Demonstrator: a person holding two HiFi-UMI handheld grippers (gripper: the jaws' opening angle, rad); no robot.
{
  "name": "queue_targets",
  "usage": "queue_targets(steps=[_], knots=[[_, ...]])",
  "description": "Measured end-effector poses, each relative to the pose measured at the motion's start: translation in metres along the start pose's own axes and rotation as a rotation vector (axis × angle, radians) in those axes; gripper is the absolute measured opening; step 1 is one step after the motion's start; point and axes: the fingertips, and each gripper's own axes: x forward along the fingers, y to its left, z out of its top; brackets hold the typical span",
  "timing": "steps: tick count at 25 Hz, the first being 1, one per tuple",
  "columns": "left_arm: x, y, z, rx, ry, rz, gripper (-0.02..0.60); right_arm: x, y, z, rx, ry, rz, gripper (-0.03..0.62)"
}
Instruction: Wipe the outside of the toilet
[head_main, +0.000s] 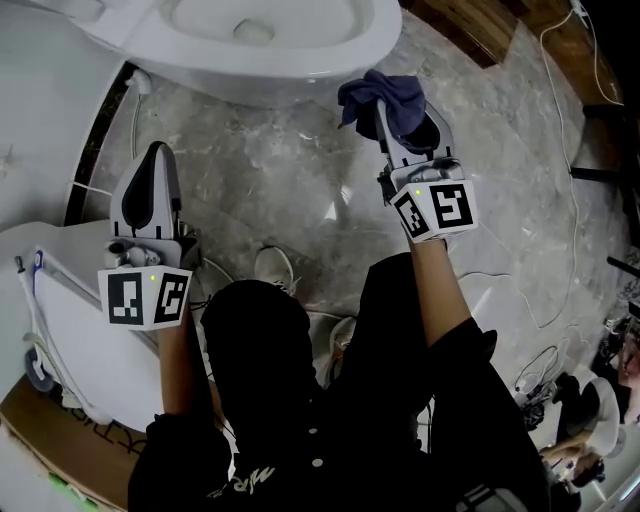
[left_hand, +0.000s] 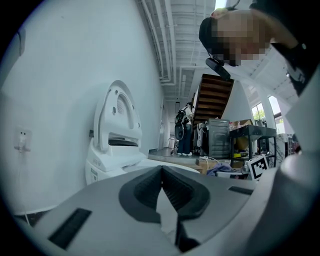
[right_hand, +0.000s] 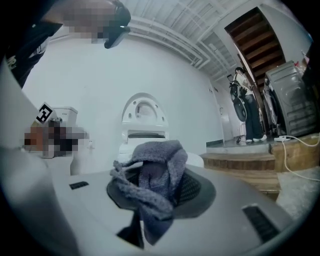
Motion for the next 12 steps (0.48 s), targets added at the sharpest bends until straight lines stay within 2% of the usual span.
queue_targets(steps=[7, 12], knots=[[0.000, -0.008, -0.020, -0.017, -0.023, -0.001, 0.011, 0.014, 0.001, -0.023, 0.011, 0.014, 0.021, 0.127], [0.001, -0.020, -0.035, -0.066, -0.074, -0.083, 0.011, 0.026, 0.007, -0.032, -0.014, -0.013, 0.048, 0.127]])
